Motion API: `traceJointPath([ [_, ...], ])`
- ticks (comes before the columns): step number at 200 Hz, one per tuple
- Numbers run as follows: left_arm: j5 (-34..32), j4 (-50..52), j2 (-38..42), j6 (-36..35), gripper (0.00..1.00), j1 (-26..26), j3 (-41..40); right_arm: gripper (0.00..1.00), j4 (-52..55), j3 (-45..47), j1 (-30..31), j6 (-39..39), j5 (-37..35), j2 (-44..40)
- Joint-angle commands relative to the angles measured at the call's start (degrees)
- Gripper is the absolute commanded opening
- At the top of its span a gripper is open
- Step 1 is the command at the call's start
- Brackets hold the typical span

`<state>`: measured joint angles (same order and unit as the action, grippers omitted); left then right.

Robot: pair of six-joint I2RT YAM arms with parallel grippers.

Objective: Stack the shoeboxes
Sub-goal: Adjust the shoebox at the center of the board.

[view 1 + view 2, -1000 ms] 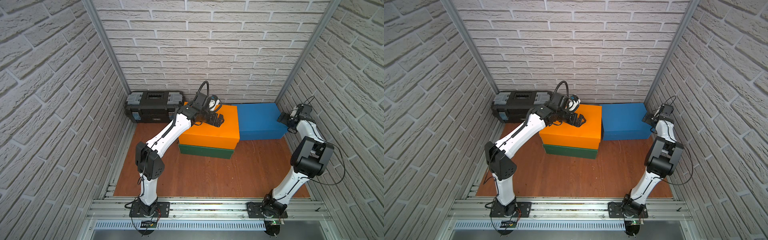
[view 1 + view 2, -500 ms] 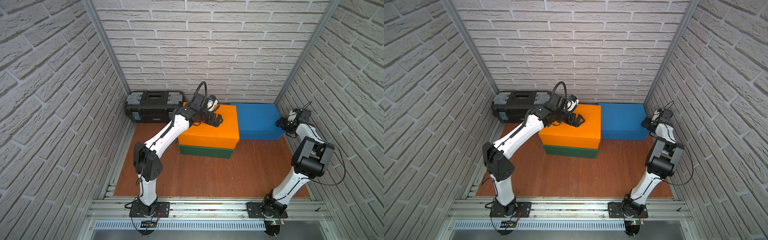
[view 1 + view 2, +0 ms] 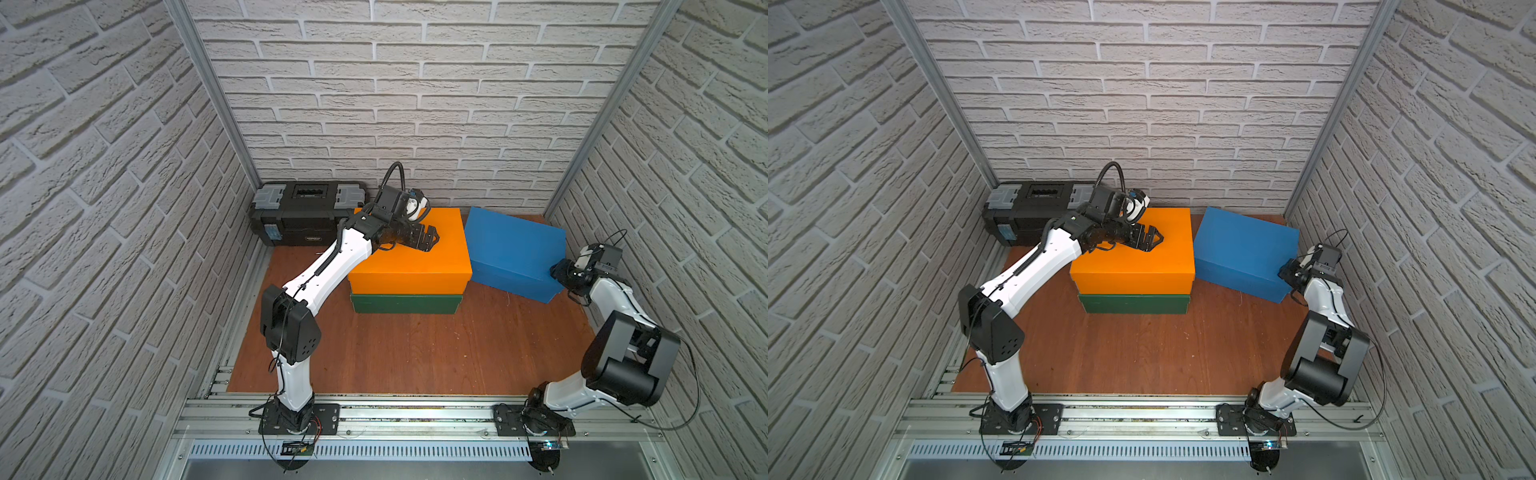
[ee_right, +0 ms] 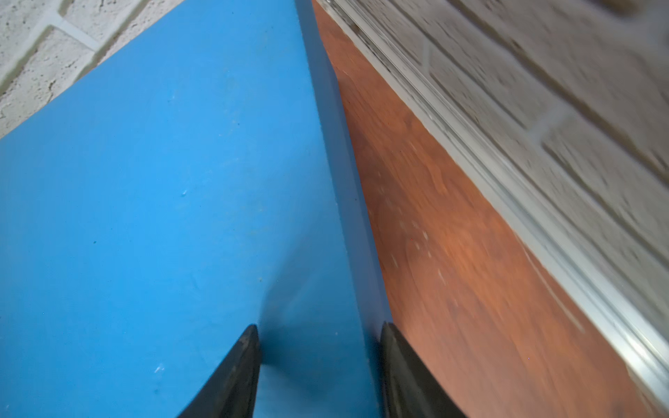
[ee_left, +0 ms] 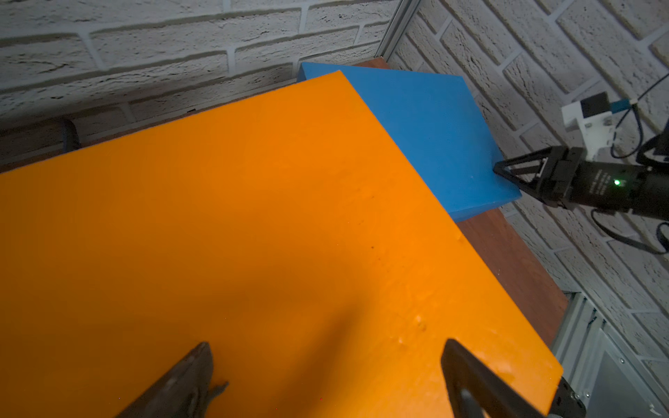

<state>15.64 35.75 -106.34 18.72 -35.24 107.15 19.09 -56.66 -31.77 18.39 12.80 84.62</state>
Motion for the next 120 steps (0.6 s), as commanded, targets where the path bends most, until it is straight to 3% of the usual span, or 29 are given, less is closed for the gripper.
traceJointPath([
  [1, 1.5, 1.6, 0.6, 0.7, 0.98, 0.3, -2.3, 0.53, 10.9, 4.3, 1.2, 2.5, 1.2, -4.1],
  [24, 1.4, 1.6, 1.1, 0.6, 0.98, 0.3, -2.5, 0.56, 15.9, 5.1, 1.3, 2.4, 0.3, -9.5],
  [72, -1.1, 3.2, 1.9, 0.2, 0.98, -0.2, -1.2, 0.77, 15.8, 3.5, 1.2, 1.7, -9.2, -21.7],
  [97, -3.5, 4.8, 1.8, -0.6, 0.98, -1.7, 1.0, 0.83, 14.9, -1.3, 1.2, -0.3, -9.0, -18.5],
  [120, -5.0, 5.5, 1.7, -0.8, 0.98, -2.8, 3.0, 0.86, 15.4, -8.6, 1.2, -3.6, -4.8, -9.8],
])
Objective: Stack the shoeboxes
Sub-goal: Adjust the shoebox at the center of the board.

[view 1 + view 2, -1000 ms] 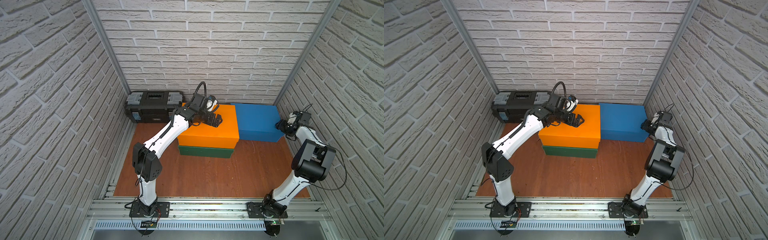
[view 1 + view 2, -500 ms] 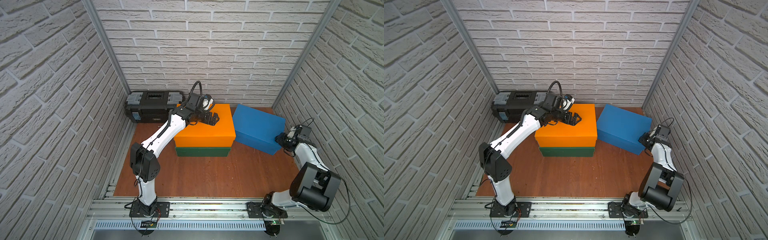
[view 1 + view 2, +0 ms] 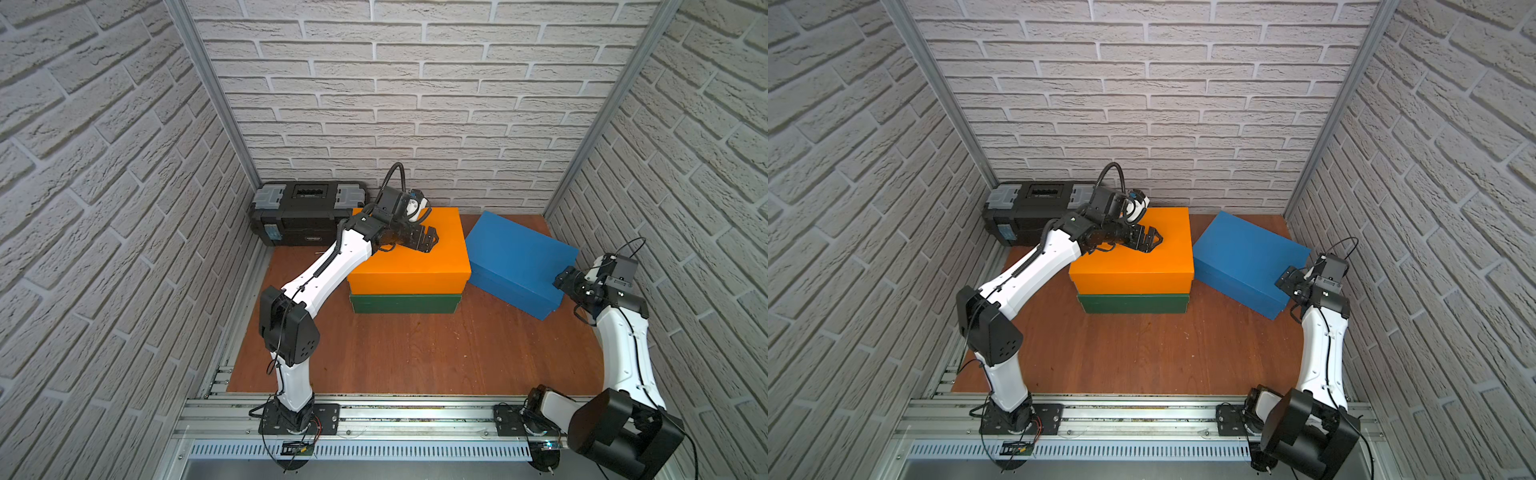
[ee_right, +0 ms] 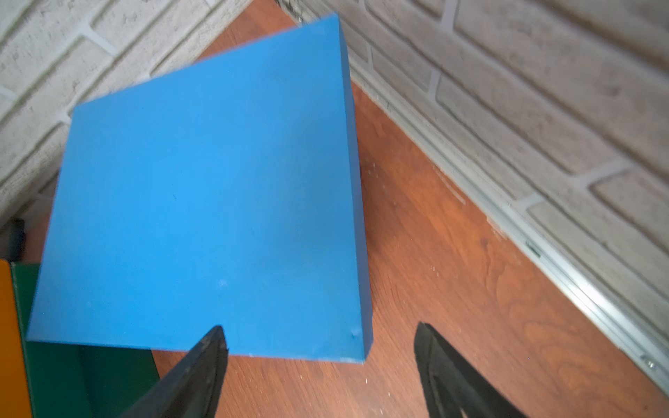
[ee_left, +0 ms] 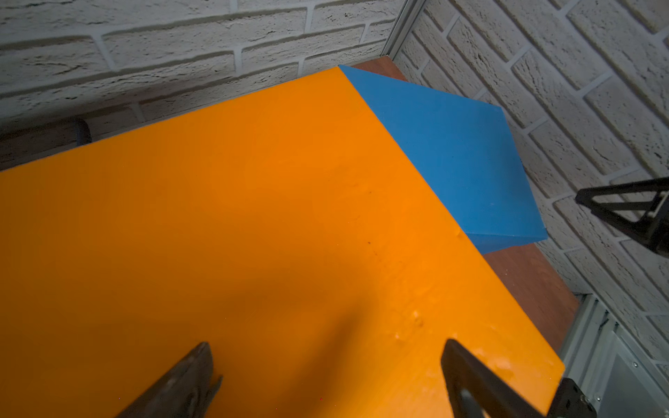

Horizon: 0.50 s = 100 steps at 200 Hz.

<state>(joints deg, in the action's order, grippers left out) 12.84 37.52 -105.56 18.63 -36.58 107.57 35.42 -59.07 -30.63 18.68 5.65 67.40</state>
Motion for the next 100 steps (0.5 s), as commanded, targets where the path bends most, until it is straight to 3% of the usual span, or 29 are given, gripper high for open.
traceJointPath([
  [1, -2.3, 3.8, 0.8, -0.8, 0.98, -1.6, 2.8, 0.86, -0.8, -6.7, 0.1, -4.1, 2.5, 8.0],
  [48, -5.5, 7.4, -1.5, -2.7, 0.98, -5.8, 9.3, 0.87, -3.6, -21.1, 2.2, -8.5, 5.0, 21.8],
  [100, -5.0, 5.6, -3.6, -3.8, 0.98, -9.2, 10.8, 0.88, -20.3, -18.7, 4.2, -15.7, 2.3, 26.0],
])
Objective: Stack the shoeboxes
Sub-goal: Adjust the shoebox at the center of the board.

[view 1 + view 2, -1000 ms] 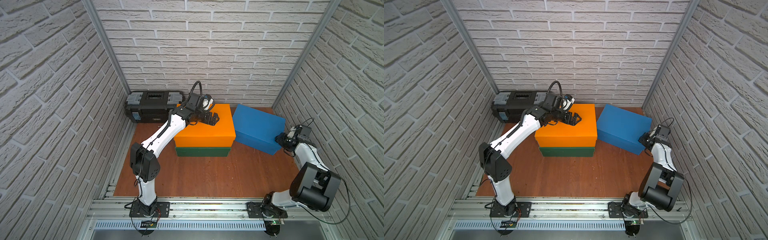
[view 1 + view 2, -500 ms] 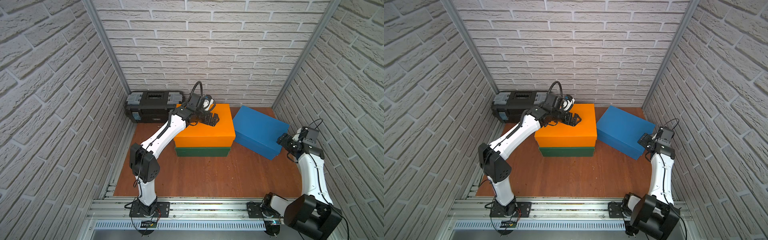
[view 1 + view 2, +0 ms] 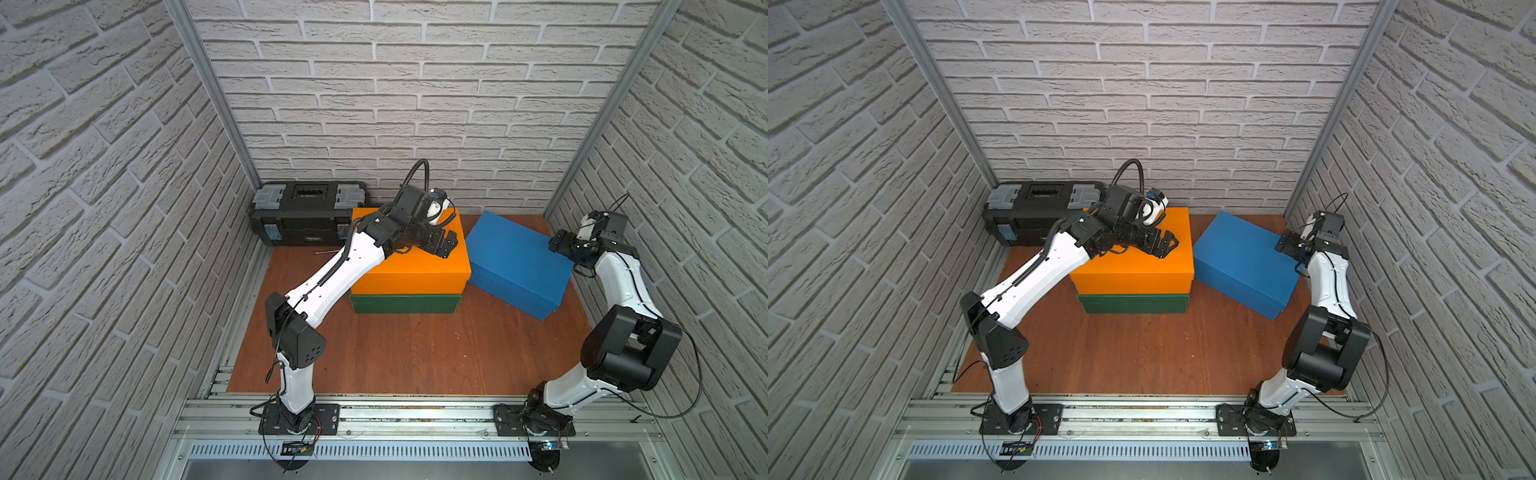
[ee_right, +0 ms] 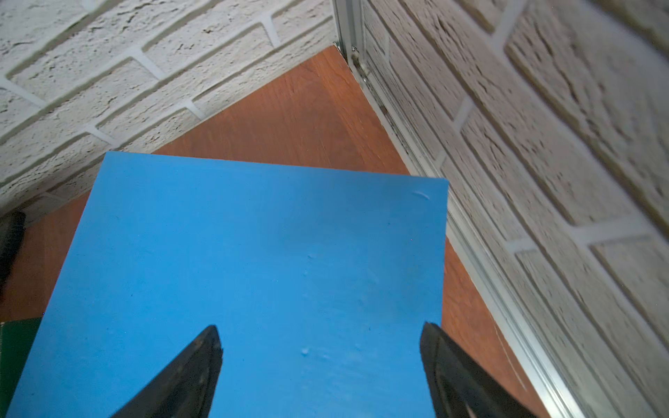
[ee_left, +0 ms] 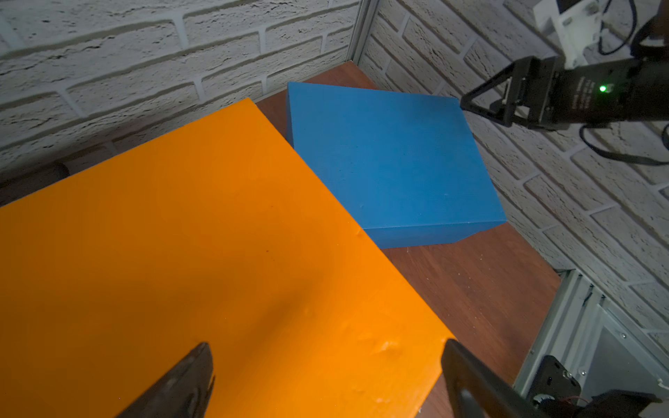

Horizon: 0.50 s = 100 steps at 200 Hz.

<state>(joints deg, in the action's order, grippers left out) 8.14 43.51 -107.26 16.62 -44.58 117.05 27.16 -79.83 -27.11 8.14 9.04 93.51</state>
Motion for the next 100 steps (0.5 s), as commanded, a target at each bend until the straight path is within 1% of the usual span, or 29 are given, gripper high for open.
traceJointPath([
  [1, -0.3, -0.4, -2.0, -1.8, 0.98, -1.3, 1.3, 0.88, -12.4, 2.1, 0.7, -5.3, -1.2, 0.0],
  [9, -0.2, -0.7, -2.3, -2.1, 0.98, -1.8, 1.6, 0.88, -14.2, 2.3, 0.8, -6.1, -2.2, 0.8],
  [26, 0.4, -0.7, -3.4, -2.8, 0.98, -2.7, 2.9, 0.88, -14.0, 1.2, 0.9, -7.0, -4.6, 2.8],
  [53, 0.8, -0.1, -4.7, -2.7, 0.98, -3.1, 4.8, 0.88, -15.3, 2.2, 0.8, -6.3, -7.0, 3.2],
  [75, 1.5, 0.0, -4.8, -2.4, 0.98, -3.1, 4.9, 0.89, -16.5, 2.7, 0.7, -6.0, -7.8, 4.2],
  [100, 2.0, 0.5, -4.9, -2.8, 0.98, -3.1, 5.3, 0.89, -16.8, 1.3, 0.3, -5.4, -8.4, 6.4],
])
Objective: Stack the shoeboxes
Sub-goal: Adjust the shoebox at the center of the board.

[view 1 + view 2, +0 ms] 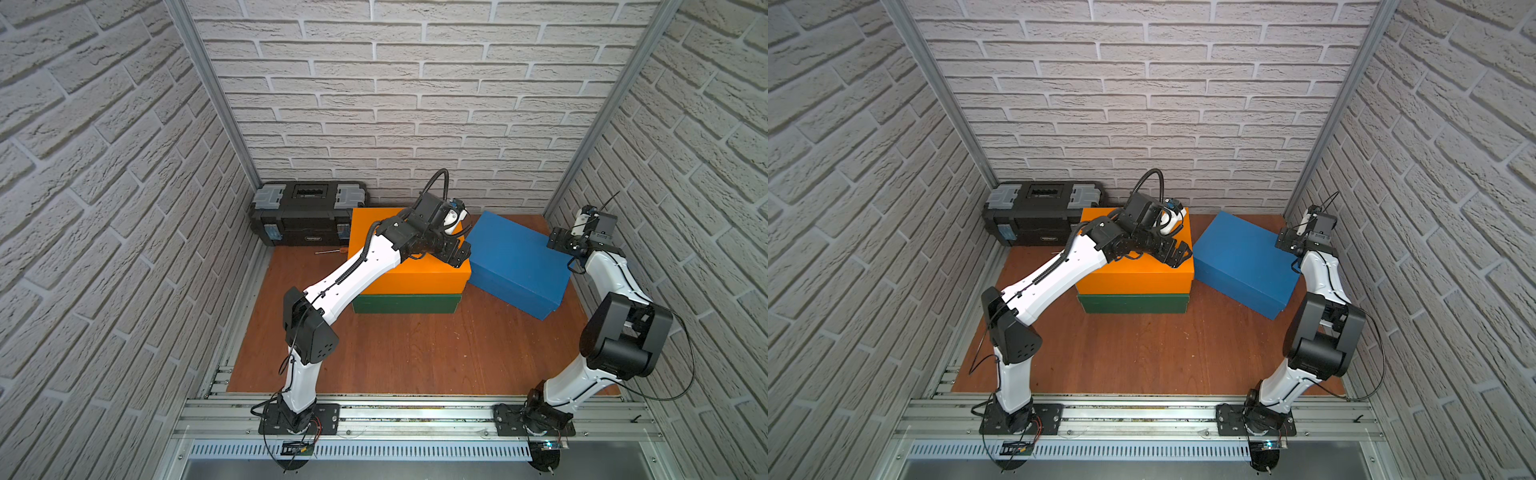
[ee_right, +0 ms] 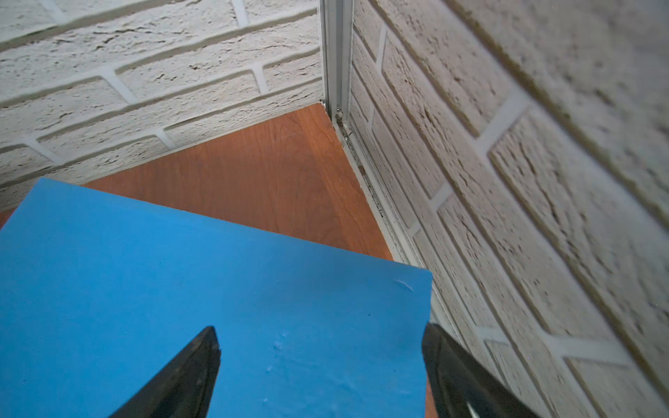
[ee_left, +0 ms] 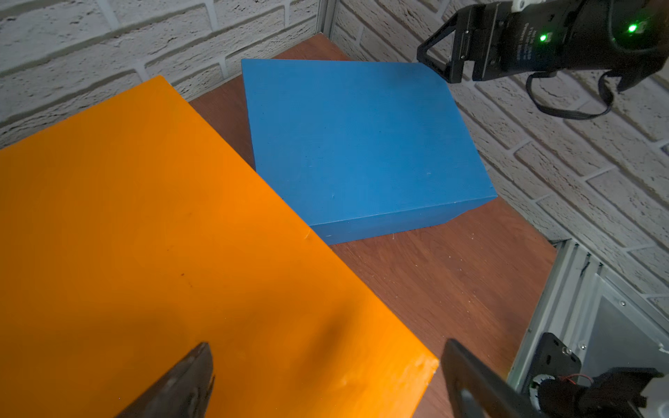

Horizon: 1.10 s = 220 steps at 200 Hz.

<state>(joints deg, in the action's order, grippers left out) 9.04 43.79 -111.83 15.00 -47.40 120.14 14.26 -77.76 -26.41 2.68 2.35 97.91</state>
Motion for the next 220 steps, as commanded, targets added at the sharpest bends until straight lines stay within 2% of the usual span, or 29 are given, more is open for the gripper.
traceJointPath([
  [1, 1.1, 0.3, -0.4, -1.1, 0.98, -0.2, 2.2, 0.89, -3.9, -0.9, -0.4, 0.1, -1.7, 2.1],
  [60, 1.2, 1.9, -2.8, -0.2, 0.98, -0.5, 5.7, 0.89, -12.3, 1.5, -1.1, -2.5, 1.2, 4.9],
  [102, 1.1, 4.6, -6.0, -0.4, 0.98, -1.1, 10.7, 0.89, -13.8, -2.2, -2.2, -3.5, 2.4, 8.7],
  [140, 0.7, 6.3, -8.1, -0.6, 0.98, -1.2, 13.9, 0.89, -5.3, -11.4, -3.2, -5.9, 7.8, 14.9],
  [169, 0.2, 7.4, -9.3, -0.6, 0.98, -1.3, 15.7, 0.88, 8.2, -20.5, -3.8, -7.8, 11.7, 20.1],
  [194, 0.4, 7.1, -9.5, -0.6, 0.98, -1.3, 15.8, 0.86, 15.3, -23.3, -4.3, -8.0, 13.8, 22.0],
  [220, 0.3, 7.2, -9.2, -0.5, 0.98, -1.5, 15.7, 0.83, 19.6, -22.4, -4.5, -7.3, 13.9, 21.6],
])
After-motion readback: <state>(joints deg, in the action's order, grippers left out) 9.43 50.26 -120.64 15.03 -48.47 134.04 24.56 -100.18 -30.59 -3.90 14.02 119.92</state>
